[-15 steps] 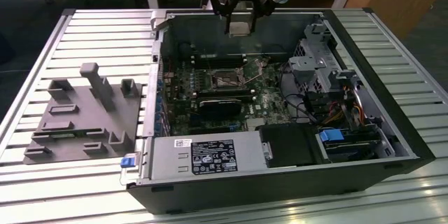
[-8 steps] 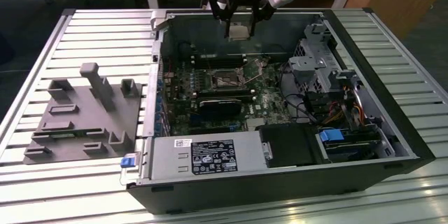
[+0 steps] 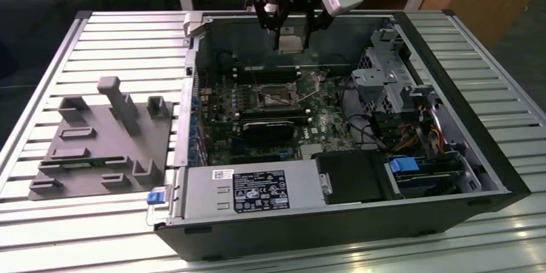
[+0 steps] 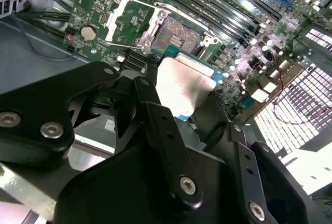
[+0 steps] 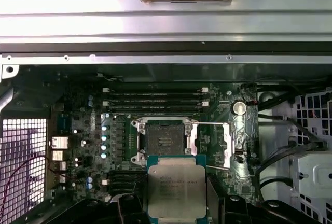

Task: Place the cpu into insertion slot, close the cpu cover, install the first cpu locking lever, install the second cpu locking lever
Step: 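Place the cpu into insertion slot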

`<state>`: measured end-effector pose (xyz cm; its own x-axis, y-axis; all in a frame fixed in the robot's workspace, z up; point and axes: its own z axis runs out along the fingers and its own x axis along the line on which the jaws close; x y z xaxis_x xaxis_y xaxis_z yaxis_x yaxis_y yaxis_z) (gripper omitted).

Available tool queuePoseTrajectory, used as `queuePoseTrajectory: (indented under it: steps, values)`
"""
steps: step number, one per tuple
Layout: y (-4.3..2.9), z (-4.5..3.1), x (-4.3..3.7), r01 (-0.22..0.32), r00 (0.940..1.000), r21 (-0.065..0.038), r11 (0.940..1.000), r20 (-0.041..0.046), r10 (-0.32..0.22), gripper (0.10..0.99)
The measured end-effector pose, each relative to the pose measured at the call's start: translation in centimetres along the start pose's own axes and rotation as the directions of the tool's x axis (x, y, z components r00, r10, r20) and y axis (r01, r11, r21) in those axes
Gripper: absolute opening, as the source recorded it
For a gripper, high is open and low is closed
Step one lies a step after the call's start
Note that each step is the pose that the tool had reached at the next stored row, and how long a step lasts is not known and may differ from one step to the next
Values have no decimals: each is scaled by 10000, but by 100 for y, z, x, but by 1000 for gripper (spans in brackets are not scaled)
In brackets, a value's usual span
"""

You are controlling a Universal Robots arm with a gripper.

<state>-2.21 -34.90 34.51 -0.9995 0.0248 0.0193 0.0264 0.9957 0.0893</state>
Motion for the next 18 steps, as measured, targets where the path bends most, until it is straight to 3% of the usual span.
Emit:
queuePoseTrajectory:
  steps: [18]
  values:
    - [-13,148,0,-172,9999,-4,9999,16,172,537]
